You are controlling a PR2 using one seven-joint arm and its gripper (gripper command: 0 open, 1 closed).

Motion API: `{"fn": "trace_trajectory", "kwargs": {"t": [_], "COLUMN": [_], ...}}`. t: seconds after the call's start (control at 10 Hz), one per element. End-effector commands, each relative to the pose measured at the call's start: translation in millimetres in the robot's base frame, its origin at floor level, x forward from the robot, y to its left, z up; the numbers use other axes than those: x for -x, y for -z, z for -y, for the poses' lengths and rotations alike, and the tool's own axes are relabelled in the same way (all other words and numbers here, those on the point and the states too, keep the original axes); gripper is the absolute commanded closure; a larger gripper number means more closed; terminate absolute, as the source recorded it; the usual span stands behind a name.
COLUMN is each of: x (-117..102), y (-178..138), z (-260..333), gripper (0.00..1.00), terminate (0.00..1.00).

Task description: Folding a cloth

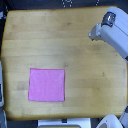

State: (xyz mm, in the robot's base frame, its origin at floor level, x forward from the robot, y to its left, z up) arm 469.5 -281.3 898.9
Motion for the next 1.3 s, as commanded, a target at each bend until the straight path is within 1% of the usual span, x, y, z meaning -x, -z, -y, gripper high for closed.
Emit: {"fn": "trace_trajectory", "kwargs": {"t": [0.0, 0.1, 0.3, 0.6, 0.7, 0.8, 0.9, 1.2], "x": [-1, 7, 15, 43, 49, 62, 66, 99], "y": [0, 6, 16, 47, 52, 58, 59, 64], "z": [1, 5, -5, -45, -59, -82, -89, -124], "gripper": [0.0, 0.0, 0.0, 0.0, 0.0, 0.0, 0.0, 0.0], "terminate": [0.0, 0.0, 0.0, 0.0, 0.0, 0.0, 0.0, 0.0]}}
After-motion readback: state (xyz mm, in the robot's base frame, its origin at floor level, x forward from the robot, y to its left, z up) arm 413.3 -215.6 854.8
